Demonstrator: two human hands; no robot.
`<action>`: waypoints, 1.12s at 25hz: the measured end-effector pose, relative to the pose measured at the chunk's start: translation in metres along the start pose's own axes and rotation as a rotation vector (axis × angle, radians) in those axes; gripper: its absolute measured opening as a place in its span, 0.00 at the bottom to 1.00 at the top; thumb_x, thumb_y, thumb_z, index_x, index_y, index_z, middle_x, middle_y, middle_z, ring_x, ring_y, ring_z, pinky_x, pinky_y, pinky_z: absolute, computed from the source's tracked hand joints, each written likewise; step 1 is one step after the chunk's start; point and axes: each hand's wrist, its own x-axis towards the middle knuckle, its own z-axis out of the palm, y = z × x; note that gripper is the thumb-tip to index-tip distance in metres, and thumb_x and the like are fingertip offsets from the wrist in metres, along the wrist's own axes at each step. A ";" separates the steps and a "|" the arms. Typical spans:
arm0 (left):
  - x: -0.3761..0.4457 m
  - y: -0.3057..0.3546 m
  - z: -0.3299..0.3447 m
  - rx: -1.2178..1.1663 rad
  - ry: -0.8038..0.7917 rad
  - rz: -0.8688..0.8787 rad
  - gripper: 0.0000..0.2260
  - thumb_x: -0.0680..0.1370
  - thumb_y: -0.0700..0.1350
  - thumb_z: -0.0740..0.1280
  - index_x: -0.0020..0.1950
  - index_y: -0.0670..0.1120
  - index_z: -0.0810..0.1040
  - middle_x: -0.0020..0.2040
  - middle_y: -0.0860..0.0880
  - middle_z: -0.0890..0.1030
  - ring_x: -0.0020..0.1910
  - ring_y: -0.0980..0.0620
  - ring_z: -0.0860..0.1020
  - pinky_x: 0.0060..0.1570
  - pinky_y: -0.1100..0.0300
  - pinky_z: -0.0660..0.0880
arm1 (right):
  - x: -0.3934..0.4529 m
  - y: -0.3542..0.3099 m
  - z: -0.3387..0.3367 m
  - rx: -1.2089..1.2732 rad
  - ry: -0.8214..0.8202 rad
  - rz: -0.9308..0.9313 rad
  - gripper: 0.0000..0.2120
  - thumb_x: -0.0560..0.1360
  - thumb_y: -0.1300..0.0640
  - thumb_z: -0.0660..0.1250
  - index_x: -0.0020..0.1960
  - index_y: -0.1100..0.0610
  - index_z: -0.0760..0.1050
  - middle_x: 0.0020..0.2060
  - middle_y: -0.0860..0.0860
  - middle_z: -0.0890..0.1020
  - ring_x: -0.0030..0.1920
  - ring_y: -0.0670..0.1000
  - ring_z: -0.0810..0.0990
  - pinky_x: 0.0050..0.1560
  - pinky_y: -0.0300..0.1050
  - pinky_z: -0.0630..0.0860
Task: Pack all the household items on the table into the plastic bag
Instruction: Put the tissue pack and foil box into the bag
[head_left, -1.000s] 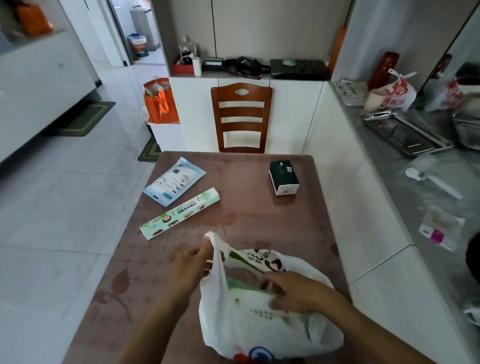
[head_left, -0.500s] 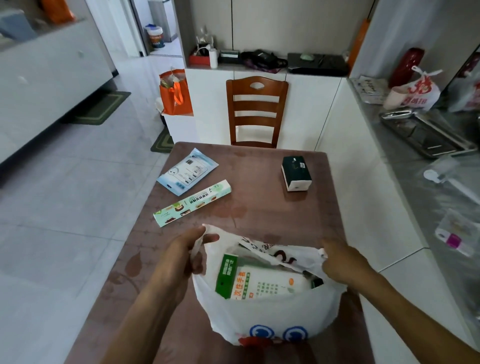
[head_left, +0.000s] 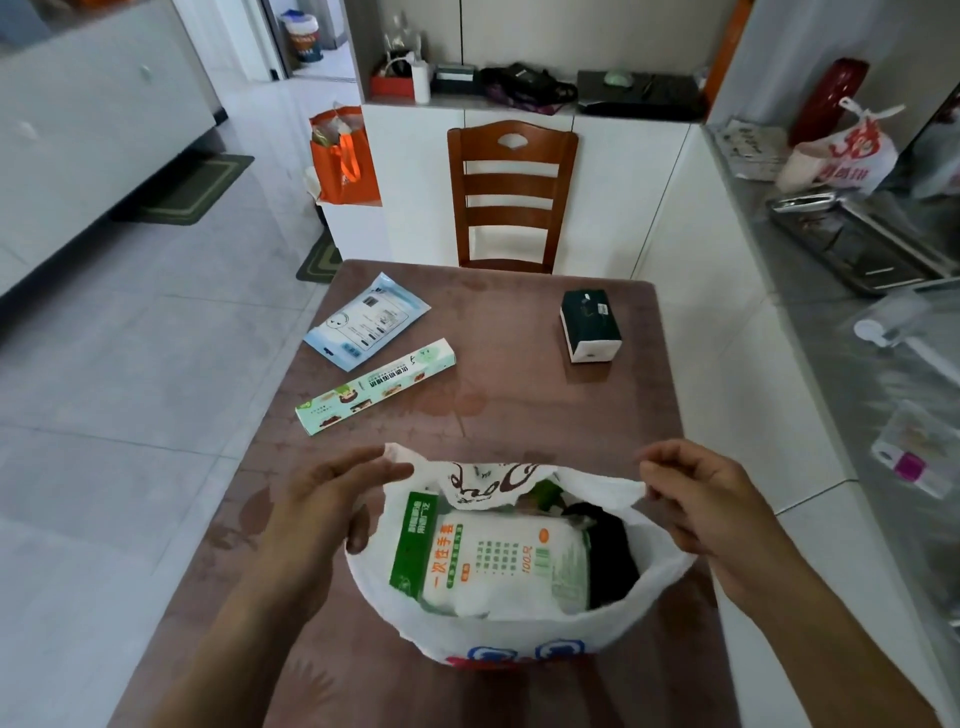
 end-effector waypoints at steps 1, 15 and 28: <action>-0.001 -0.005 0.000 0.063 -0.011 0.021 0.08 0.78 0.45 0.65 0.52 0.49 0.84 0.44 0.49 0.87 0.24 0.53 0.68 0.25 0.62 0.69 | 0.002 0.003 -0.001 -0.183 0.031 -0.022 0.06 0.77 0.60 0.68 0.44 0.52 0.80 0.29 0.45 0.79 0.26 0.43 0.74 0.24 0.36 0.66; 0.199 -0.164 -0.069 0.931 -0.010 -0.131 0.31 0.68 0.52 0.77 0.69 0.50 0.73 0.73 0.45 0.69 0.70 0.45 0.69 0.67 0.53 0.67 | 0.124 -0.038 0.183 -1.213 -0.509 -0.469 0.16 0.75 0.43 0.64 0.60 0.45 0.70 0.59 0.42 0.73 0.52 0.46 0.75 0.50 0.45 0.72; 0.247 -0.233 -0.088 1.220 -0.227 -0.234 0.53 0.66 0.60 0.76 0.78 0.60 0.41 0.78 0.45 0.31 0.76 0.34 0.34 0.69 0.28 0.52 | 0.323 0.075 0.376 -1.553 -0.521 -0.485 0.43 0.72 0.62 0.70 0.78 0.53 0.49 0.76 0.55 0.60 0.62 0.61 0.76 0.57 0.59 0.76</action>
